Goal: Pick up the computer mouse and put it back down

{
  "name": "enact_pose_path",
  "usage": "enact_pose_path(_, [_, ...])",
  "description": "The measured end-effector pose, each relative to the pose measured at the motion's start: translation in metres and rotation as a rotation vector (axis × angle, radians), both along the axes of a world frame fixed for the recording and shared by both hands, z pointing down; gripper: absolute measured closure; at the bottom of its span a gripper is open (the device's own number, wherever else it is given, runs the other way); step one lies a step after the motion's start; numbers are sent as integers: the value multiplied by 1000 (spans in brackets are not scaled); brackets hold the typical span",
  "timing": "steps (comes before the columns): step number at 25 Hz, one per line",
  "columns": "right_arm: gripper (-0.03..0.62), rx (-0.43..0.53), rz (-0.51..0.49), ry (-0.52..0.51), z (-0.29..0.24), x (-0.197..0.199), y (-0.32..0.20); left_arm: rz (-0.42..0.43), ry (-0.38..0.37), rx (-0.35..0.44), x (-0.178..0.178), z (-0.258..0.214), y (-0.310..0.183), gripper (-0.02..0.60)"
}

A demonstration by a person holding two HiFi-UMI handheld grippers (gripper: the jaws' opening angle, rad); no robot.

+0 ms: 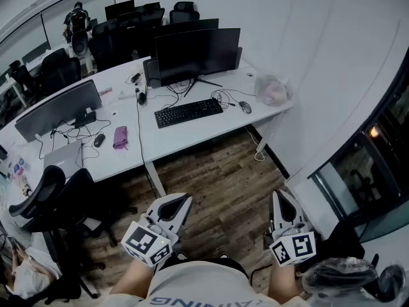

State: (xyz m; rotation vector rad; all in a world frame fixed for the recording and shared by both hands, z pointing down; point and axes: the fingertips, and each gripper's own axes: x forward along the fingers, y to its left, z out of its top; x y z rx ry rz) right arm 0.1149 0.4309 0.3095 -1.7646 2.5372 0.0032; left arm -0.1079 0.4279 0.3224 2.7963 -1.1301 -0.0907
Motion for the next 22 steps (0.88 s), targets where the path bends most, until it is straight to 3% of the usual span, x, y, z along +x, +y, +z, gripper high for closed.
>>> enact_pose_path(16, [574,-5,-1,14,2,-6,1,8,2,0,-1,0,2,577])
enact_pose_path(22, [574,-16,-1,-60,4,-4,-4,7,3,-6,-5,3,-1,577])
